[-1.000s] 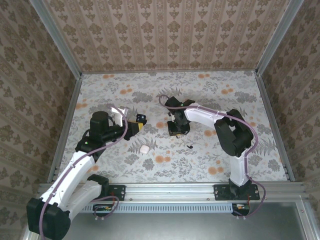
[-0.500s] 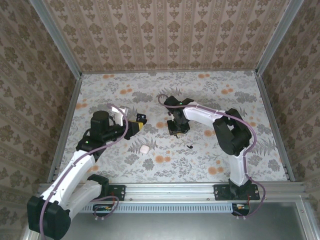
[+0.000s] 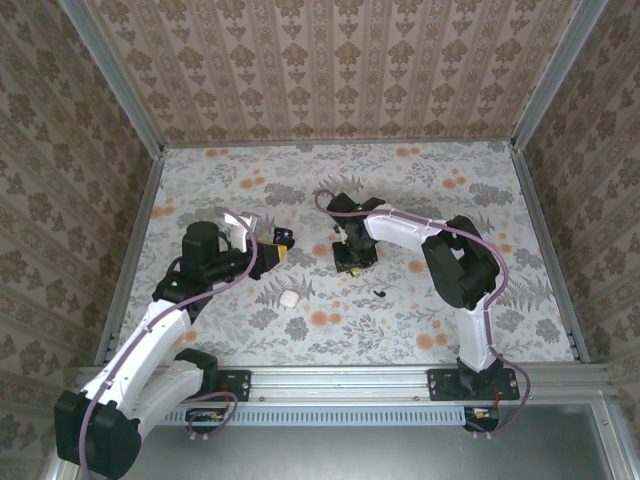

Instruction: Insert the wireless bluetooth earbuds into the charging case

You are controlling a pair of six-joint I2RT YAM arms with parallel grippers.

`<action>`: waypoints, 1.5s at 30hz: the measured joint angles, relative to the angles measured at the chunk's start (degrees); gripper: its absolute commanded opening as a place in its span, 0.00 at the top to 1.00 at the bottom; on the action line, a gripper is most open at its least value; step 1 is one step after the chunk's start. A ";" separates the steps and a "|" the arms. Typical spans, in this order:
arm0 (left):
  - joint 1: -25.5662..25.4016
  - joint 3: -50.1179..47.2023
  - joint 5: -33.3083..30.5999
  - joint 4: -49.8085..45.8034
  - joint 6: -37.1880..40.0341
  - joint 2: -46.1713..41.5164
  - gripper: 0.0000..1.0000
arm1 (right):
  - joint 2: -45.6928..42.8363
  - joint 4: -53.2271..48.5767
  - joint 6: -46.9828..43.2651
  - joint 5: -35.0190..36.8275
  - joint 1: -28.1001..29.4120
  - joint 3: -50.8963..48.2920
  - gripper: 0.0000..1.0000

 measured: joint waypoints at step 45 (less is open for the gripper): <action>-1.11 -0.50 -1.49 0.13 -0.87 -0.44 1.00 | 0.66 -6.78 -9.64 7.69 4.15 4.37 0.68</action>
